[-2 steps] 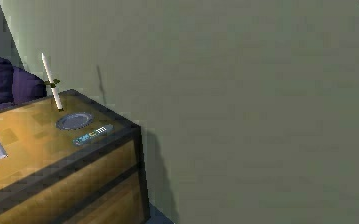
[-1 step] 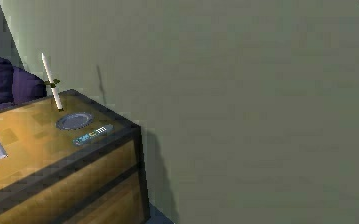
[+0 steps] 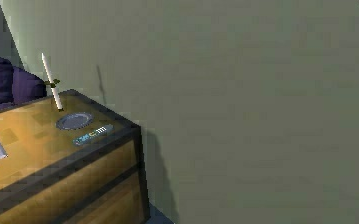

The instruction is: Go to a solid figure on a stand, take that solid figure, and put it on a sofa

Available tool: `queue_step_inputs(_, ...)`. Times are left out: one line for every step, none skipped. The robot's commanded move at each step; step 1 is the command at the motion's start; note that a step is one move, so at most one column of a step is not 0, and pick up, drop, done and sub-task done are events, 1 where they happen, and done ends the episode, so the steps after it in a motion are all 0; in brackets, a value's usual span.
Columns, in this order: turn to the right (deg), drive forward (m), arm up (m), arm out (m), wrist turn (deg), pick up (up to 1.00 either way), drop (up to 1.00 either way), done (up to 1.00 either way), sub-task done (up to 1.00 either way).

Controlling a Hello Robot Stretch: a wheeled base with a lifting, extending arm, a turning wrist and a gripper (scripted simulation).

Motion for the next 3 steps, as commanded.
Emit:
queue_step_inputs(0.0,0.00,0.12,0.00,0.0,0.00,0.00,0.00,0.00)
queue_step_inputs(0.0,0.00,0.00,0.00,-45.0,0.00,0.00,0.00,0.00)
queue_step_inputs(0.0,0.00,0.00,0.00,-45.0,0.00,0.00,0.00,0.00)
